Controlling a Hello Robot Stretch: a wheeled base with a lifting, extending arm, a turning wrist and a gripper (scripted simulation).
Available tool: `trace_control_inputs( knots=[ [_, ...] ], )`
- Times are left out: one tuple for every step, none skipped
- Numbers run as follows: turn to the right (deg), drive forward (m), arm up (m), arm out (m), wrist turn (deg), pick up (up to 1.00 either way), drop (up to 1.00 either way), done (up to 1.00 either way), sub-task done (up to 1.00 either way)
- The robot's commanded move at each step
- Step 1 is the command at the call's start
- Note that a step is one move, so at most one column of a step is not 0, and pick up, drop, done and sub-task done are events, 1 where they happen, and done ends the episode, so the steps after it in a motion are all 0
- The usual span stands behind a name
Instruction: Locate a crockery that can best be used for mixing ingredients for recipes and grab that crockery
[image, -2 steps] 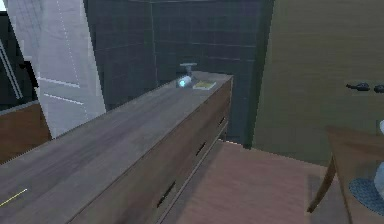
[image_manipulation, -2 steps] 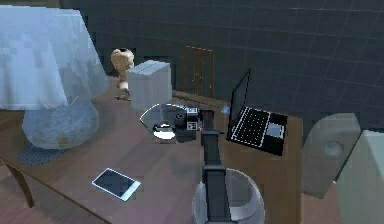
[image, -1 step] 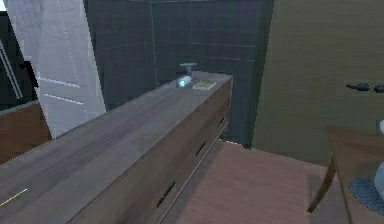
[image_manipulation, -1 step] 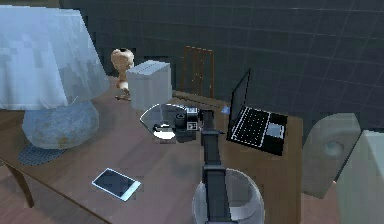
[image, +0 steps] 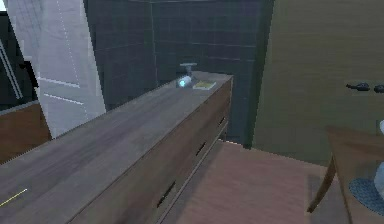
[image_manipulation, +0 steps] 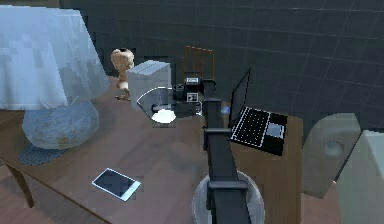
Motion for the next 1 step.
trace_control_inputs(
  knots=[
    [0.0,0.00,0.00,0.00,0.0,0.00,0.00,1.00,0.00]
  ],
)
